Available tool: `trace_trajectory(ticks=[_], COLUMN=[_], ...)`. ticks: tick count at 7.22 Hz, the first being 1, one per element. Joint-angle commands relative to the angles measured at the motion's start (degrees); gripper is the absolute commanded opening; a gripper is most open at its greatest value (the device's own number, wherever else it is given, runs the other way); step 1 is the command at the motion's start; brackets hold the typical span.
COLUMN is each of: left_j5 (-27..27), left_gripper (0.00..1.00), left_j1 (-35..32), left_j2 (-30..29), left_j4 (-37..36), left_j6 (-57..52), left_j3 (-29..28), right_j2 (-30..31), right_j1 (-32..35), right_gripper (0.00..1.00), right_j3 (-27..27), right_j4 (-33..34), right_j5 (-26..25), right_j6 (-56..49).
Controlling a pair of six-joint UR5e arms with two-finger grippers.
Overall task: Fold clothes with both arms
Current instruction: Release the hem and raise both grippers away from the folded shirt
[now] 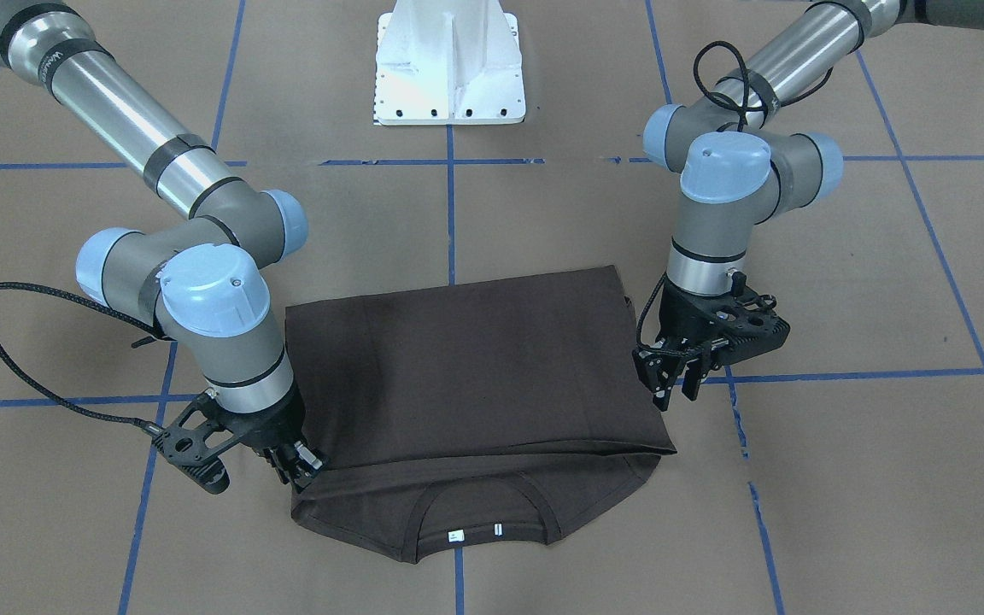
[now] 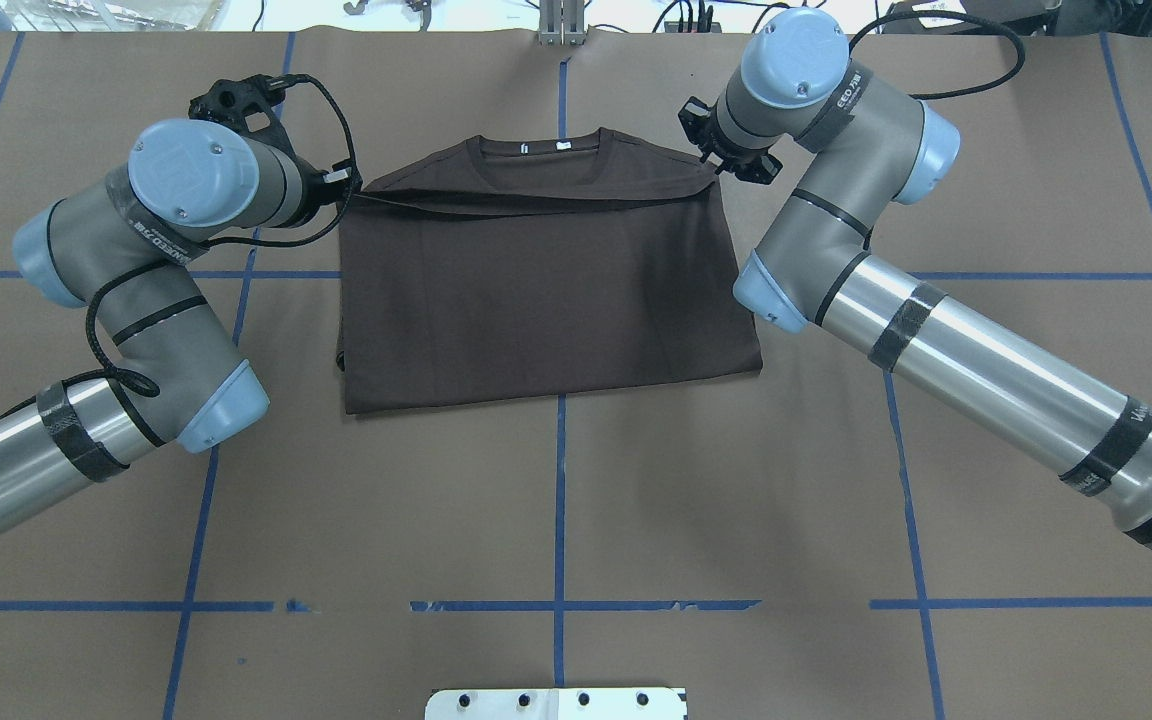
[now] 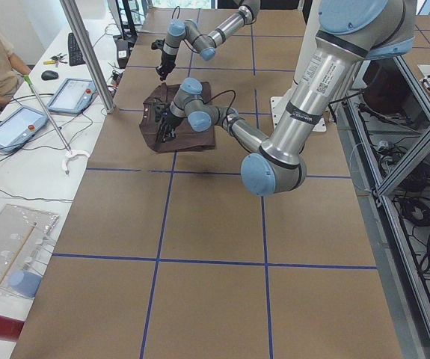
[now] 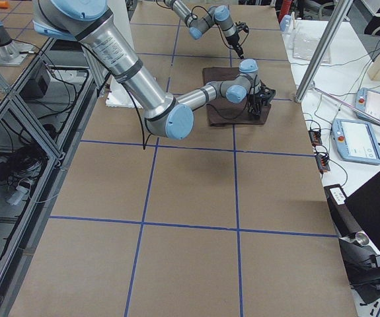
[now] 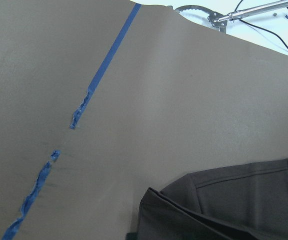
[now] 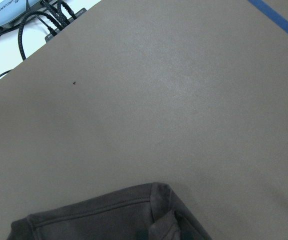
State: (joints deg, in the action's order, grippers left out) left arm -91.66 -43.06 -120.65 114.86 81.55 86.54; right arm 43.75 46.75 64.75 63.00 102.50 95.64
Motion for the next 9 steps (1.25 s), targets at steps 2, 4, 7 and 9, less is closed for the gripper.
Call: trace_trajectory(ticks=[2,4,7,9], left_j5=[-0.5,-0.4,-0.3,-0.3], left_gripper=[0.55,0.55,0.55,0.55], left_j1=[-0.3,-0.4,-0.4,-0.4], left_j2=[0.5,0.9,1.3,1.2], left_j4=[1.8,1.8,1.8,1.8], left_j6=[0.5,1.0,0.9,0.9], left_j3=[2.0,2.7,2.8,2.8], right_j2=[9.3,19.1,24.3,25.3], right_j1=[-2.6,-8.0,-10.5,-11.0], right_gripper=[1.0,1.0,0.88,0.85], right_j3=[14.4,26.4,30.3,30.0], right_j4=[-0.2,0.2,0.2,0.1], right_j5=[1.5,1.1,1.1,1.3], right_j6=[1.1,4.7,6.3,6.3])
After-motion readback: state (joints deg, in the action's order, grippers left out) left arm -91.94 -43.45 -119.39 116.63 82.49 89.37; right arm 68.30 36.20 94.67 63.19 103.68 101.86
